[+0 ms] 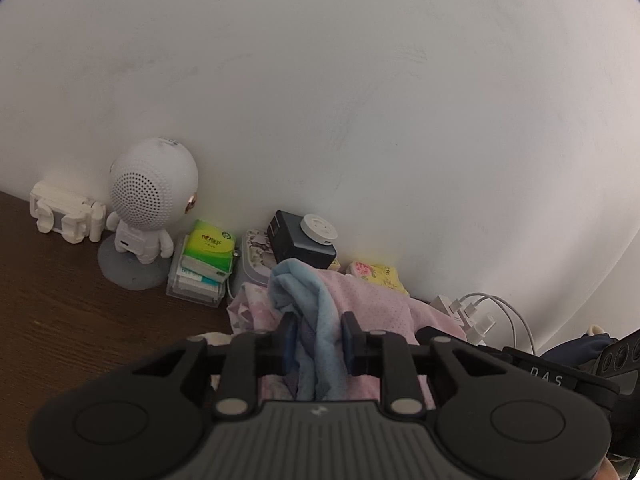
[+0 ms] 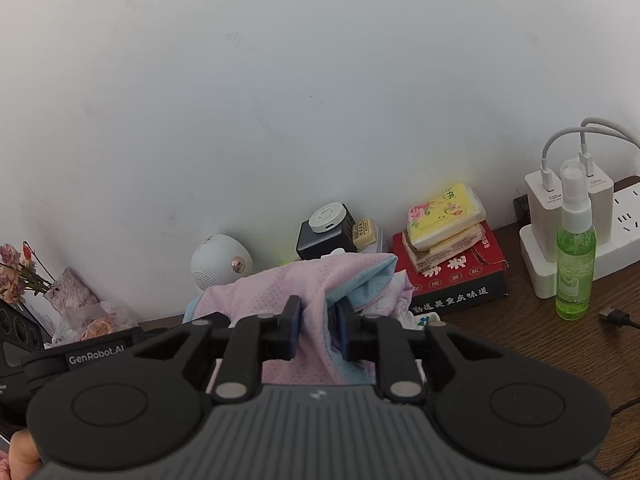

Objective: Fold clothes
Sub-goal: 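Carry the pink bundle with both grippers onto the folded clothes stack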

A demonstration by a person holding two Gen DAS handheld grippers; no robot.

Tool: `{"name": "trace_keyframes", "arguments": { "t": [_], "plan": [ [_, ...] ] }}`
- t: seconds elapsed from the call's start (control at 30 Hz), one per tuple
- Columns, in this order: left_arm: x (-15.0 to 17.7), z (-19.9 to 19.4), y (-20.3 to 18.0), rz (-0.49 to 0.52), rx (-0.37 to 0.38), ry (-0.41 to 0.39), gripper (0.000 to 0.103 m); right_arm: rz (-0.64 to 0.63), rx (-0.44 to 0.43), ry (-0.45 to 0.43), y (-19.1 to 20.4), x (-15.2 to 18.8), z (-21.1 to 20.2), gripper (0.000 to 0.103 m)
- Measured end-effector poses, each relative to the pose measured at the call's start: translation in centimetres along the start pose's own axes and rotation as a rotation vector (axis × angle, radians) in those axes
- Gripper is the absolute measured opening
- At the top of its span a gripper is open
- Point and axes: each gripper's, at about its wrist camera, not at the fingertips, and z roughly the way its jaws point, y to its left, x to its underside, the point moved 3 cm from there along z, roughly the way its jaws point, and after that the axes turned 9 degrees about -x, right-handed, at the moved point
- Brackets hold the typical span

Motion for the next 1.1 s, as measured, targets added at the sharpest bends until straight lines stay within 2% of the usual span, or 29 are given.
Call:
{"name": "trace_keyframes", "arguments": {
  "t": [0.03,0.1,0.17,0.3,0.33,0.4,0.43,0.47,0.5,0.6,0.73,0.87,0.9,0.93,0.97,1.0,1.03,1.07,1.1],
  "plan": [
    [0.0,-0.2,0.0,0.007,-0.002,-0.007,0.039,-0.008,0.006,-0.010,0.1,-0.1,-0.4,0.034],
    [-0.3,-0.9,-0.3,0.026,-0.003,-0.026,0.048,-0.023,0.018,-0.029,0.2,-0.2,-1.1,0.055],
    [-0.6,-2.0,-0.6,0.045,0.013,-0.059,0.055,-0.038,0.031,-0.048,0.3,-0.3,-1.8,0.063],
    [-1.2,-4.3,-1.3,0.101,-0.022,-0.177,0.055,-0.100,0.044,-0.109,1.3,-0.5,-3.5,0.063],
    [-1.2,-4.7,-1.7,0.134,-0.036,-0.215,0.053,-0.125,0.039,-0.129,1.8,-0.5,-3.9,0.062],
    [-0.8,-5.2,-3.0,0.241,-0.049,-0.258,0.013,-0.177,0.028,-0.162,2.8,-0.4,-4.6,0.057],
    [-0.5,-5.2,-3.5,0.281,-0.055,-0.260,0.004,-0.209,0.025,-0.158,3.4,-0.2,-4.4,0.051],
    [-0.3,-5.0,-4.0,0.306,-0.060,-0.255,0.003,-0.242,0.023,-0.154,4.1,0.1,-4.1,0.039],
    [-0.1,-4.7,-4.3,0.315,-0.058,-0.247,0.003,-0.274,0.020,-0.150,4.7,0.3,-3.8,0.033],
    [0.6,-3.5,-4.8,0.342,-0.092,-0.214,0.003,-0.292,0.041,-0.097,4.9,0.9,-1.9,0.025],
    [1.8,-1.5,-4.3,0.372,-0.130,-0.177,0.003,-0.283,0.081,-0.061,3.6,2.0,0.1,0.024],
    [2.2,-1.4,-3.0,0.323,-0.109,-0.179,0.004,-0.259,0.055,-0.079,3.1,2.3,0.1,0.024],
    [2.1,-1.8,-2.9,0.309,-0.101,-0.186,0.007,-0.255,0.048,-0.087,3.2,2.2,-0.1,0.025],
    [1.9,-2.4,-2.9,0.300,-0.096,-0.200,0.017,-0.258,0.039,-0.102,3.4,2.2,-0.6,0.026],
    [1.8,-3.4,-2.9,0.294,-0.096,-0.225,0.034,-0.260,0.031,-0.117,3.7,2.1,-1.1,0.030],
    [1.7,-4.3,-2.9,0.288,-0.097,-0.251,0.044,-0.262,0.024,-0.133,4.0,2.2,-1.8,0.036],
    [1.8,-5.2,-2.8,0.288,-0.104,-0.275,0.064,-0.264,0.018,-0.150,4.4,2.2,-2.5,0.040],
    [1.9,-6.2,-2.8,0.288,-0.111,-0.299,0.082,-0.267,0.012,-0.165,4.8,2.3,-3.3,0.050],
    [2.2,-7.0,-2.7,0.289,-0.113,-0.320,0.089,-0.273,0.009,-0.175,5.1,2.5,-4.1,0.060]
  ]
}}
